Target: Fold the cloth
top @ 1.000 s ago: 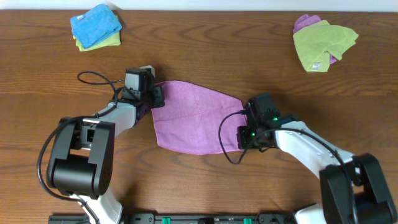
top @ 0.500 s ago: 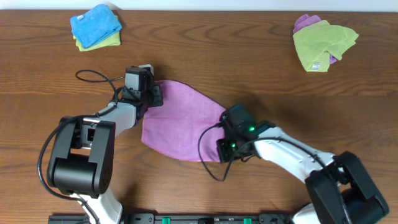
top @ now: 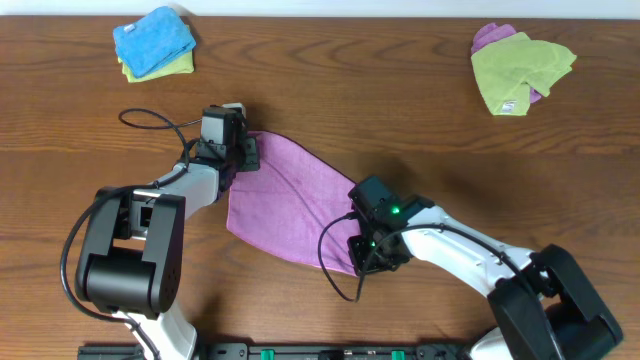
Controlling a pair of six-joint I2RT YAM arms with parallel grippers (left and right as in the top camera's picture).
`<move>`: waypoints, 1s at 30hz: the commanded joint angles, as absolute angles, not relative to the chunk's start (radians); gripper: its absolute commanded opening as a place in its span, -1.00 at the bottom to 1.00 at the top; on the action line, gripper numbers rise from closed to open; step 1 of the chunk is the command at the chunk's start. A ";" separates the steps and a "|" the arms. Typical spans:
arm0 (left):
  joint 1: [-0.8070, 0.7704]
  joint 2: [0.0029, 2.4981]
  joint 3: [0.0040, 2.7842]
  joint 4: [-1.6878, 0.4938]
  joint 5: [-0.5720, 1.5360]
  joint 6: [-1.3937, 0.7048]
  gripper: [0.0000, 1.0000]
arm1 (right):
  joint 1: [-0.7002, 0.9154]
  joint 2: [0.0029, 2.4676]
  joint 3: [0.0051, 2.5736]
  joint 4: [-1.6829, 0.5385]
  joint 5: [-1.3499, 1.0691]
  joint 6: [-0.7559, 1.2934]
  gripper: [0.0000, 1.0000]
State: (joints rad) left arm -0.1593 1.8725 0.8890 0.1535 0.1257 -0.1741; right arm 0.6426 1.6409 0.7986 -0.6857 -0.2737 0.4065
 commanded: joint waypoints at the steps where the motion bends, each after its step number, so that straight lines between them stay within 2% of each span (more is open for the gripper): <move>1: -0.157 1.892 0.895 0.131 0.094 -0.149 -0.88 | 0.634 1.660 0.834 -0.697 -0.208 0.422 -0.97; 7: -0.157 1.891 0.895 0.131 0.105 -0.149 -0.88 | 0.626 1.618 1.003 -0.708 -0.218 0.386 -0.78; 9: -0.157 1.891 0.895 0.131 0.105 -0.149 -0.88 | 0.623 1.612 1.053 -0.726 -0.217 0.363 -0.39; 10: -0.157 1.891 0.895 0.131 0.105 -0.149 -0.88 | 0.620 1.611 1.071 -0.733 -0.215 0.350 -0.29; 15: -0.157 1.891 0.895 0.131 0.105 -0.150 -0.88 | 0.574 1.612 1.088 -0.738 -0.122 0.331 0.02; 19: -0.157 1.891 0.895 0.131 0.105 -0.150 -0.88 | 0.461 1.612 1.084 -0.710 -0.126 0.290 0.16; 23: -0.157 1.891 0.895 0.131 0.105 -0.150 -0.89 | 0.346 1.619 1.084 -0.658 -0.269 0.240 0.22; 30: -0.157 1.891 0.895 0.131 0.105 -0.154 -0.89 | 0.247 1.708 1.082 -0.616 -0.476 0.198 0.26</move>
State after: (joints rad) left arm -0.1593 1.8725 0.8917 0.1482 0.1265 -0.1745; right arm 0.2554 1.6585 1.0832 -0.6163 -0.3561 0.2363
